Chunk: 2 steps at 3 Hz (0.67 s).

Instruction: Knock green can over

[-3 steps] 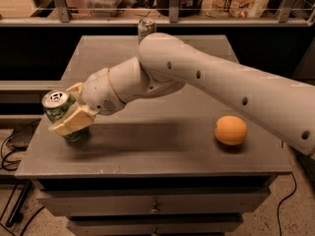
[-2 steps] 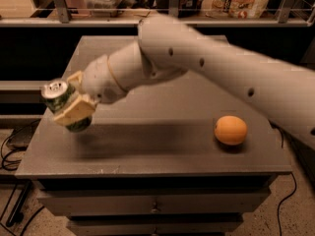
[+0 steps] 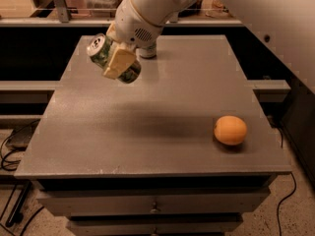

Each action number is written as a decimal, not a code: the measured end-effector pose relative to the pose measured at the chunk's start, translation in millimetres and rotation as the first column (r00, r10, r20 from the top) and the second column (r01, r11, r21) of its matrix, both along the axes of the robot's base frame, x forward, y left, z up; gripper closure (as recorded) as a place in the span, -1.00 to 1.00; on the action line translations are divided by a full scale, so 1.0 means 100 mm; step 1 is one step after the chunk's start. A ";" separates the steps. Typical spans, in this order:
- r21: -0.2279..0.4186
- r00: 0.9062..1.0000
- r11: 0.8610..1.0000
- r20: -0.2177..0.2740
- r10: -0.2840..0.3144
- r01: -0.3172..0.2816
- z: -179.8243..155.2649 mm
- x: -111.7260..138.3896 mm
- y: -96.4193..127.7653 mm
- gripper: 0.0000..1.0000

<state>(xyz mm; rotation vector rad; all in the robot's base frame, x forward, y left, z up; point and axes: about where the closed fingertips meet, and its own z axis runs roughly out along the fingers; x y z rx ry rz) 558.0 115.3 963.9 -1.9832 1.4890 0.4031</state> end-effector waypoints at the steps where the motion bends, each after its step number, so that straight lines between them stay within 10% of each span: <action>1: -0.181 0.997 0.982 0.074 -0.033 0.046 -0.15 0.29 -0.32 -0.75; 2: -0.333 0.993 0.941 0.121 -0.016 0.056 -0.43 0.42 -0.50 -1.00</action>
Offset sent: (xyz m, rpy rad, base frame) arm 0.0540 -0.0759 -0.0922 -0.5731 -0.1476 -0.0204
